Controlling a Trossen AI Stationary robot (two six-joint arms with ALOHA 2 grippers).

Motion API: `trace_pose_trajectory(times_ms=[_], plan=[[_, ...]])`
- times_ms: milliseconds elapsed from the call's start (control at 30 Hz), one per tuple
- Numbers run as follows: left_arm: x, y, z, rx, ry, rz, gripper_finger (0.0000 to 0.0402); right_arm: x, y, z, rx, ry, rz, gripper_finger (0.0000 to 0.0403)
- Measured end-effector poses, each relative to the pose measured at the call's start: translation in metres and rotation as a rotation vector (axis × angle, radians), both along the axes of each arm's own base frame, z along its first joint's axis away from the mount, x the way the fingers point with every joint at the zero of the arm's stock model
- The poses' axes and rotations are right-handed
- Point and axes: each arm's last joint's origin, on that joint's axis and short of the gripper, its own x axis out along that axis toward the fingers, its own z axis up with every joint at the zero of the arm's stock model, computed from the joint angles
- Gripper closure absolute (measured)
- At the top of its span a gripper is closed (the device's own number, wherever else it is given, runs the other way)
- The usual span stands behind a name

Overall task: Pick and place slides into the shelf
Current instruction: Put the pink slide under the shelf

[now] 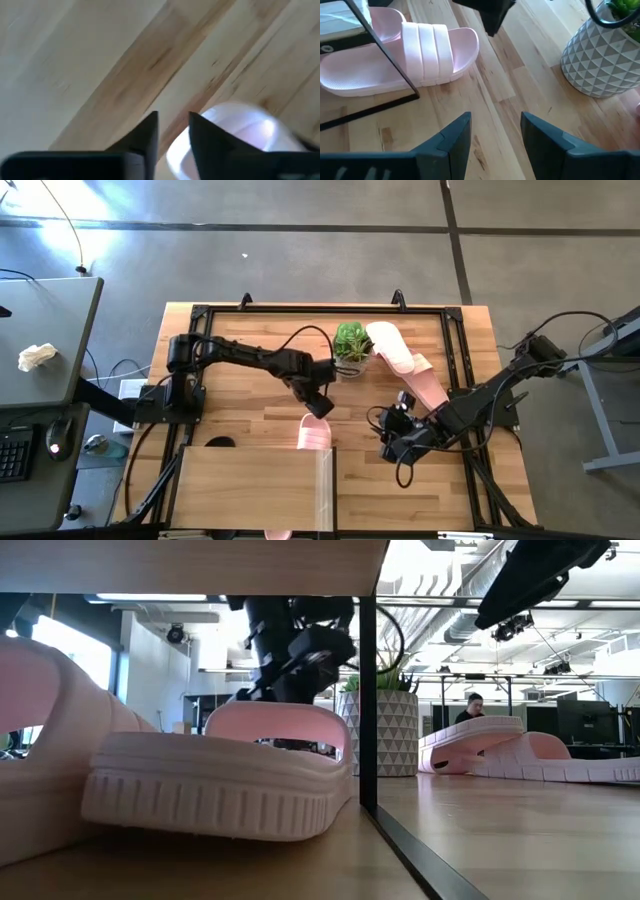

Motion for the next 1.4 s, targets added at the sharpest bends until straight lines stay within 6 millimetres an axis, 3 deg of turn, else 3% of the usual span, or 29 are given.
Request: trace_pose_trajectory(times_ms=[167,333,533,1400], plan=[[0.004,-0.008,0.001,0.064,-0.007,0.079,0.0394,0.0,0.0,0.0,0.0,0.001,0.002,0.0242],[0.002,-0.021,-0.002,0.102,0.051,0.098,0.0376,0.0,0.0,0.0,0.005,0.005,0.007,0.0242],[0.008,-0.04,-0.005,0.1,0.03,0.071,0.0399,0.0,0.0,0.0,-0.012,0.011,0.023,0.0242],[0.009,-0.093,-0.005,0.03,0.031,0.024,0.04,0.0,0.0,-0.001,-0.014,0.012,0.025,0.0242]])
